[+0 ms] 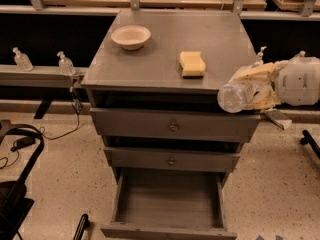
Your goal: Pick blue plastic bottle from bottom drawer and place on counter
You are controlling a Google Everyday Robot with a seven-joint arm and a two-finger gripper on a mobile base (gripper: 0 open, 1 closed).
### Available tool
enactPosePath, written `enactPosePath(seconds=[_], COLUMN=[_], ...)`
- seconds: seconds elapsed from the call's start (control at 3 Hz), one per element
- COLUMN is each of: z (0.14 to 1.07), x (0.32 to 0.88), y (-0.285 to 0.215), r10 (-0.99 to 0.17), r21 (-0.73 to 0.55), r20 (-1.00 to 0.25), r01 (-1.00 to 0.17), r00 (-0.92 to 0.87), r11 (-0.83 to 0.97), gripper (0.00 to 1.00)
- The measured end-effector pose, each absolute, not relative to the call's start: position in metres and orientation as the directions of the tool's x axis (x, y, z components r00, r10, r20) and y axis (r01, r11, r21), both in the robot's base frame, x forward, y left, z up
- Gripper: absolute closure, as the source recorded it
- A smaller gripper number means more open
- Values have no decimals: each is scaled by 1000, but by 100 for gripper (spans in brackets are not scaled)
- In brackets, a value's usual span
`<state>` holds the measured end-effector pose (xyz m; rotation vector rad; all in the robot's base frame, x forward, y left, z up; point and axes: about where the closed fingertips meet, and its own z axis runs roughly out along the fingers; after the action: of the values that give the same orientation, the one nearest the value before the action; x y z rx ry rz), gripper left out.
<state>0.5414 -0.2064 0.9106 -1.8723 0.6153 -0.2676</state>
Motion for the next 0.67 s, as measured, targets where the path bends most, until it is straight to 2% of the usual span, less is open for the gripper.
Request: enactPosePath(seconds=[0.67], z=[910], x=[546], y=[-203], r10=[-528], r21=[-919], r20=[-87], r01=[-272], r00=[845], r11=[-284], gripper=[100])
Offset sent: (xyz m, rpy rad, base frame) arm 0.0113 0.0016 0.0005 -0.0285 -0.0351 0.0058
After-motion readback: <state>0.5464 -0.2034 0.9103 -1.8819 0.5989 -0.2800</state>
